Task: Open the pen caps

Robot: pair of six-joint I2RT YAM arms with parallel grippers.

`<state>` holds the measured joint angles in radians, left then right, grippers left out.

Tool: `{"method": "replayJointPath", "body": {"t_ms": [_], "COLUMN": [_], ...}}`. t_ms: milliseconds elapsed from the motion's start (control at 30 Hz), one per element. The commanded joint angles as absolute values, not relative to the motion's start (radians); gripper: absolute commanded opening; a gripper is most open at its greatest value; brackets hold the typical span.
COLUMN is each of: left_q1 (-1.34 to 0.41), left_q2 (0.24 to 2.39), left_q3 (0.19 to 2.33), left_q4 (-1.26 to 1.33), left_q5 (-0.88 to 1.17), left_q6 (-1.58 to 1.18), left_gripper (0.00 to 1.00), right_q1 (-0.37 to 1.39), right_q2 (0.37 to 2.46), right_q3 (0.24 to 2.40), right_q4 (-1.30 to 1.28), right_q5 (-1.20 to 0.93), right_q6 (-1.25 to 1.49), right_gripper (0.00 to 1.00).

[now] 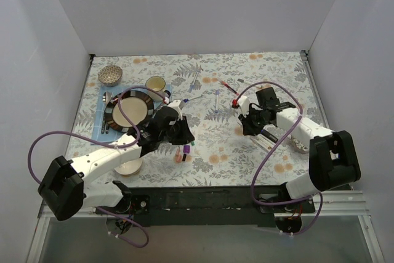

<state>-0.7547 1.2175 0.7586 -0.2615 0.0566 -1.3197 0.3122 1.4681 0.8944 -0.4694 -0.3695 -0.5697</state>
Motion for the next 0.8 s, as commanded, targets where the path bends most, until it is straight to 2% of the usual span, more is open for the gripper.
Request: {"method": "replayJointPath", "body": {"t_ms": [0,467,767], "left_q1": [-0.801,-0.876,-0.879], "left_q2": [1.196,1.307,1.307], "left_q3": [0.736,0.749,0.726], "left_q4": [-0.313,-0.314,-0.293], "left_q5": [-0.075,-0.201,-0.199], "left_q6": [-1.331,-1.331,-1.341], "left_gripper": [0.0,0.0,0.0], "right_q1": [0.285,0.156,0.153], "right_q2": [1.448,1.431,1.437], "right_q3": [0.857,0.859,0.851], "right_q4": [-0.463,-0.508,-0.538], "right_q5": [-0.212,-0.215,-0.219], "right_q6": [-0.595,-0.618,-0.643], "right_gripper": [0.06,0.11,0.25]}}
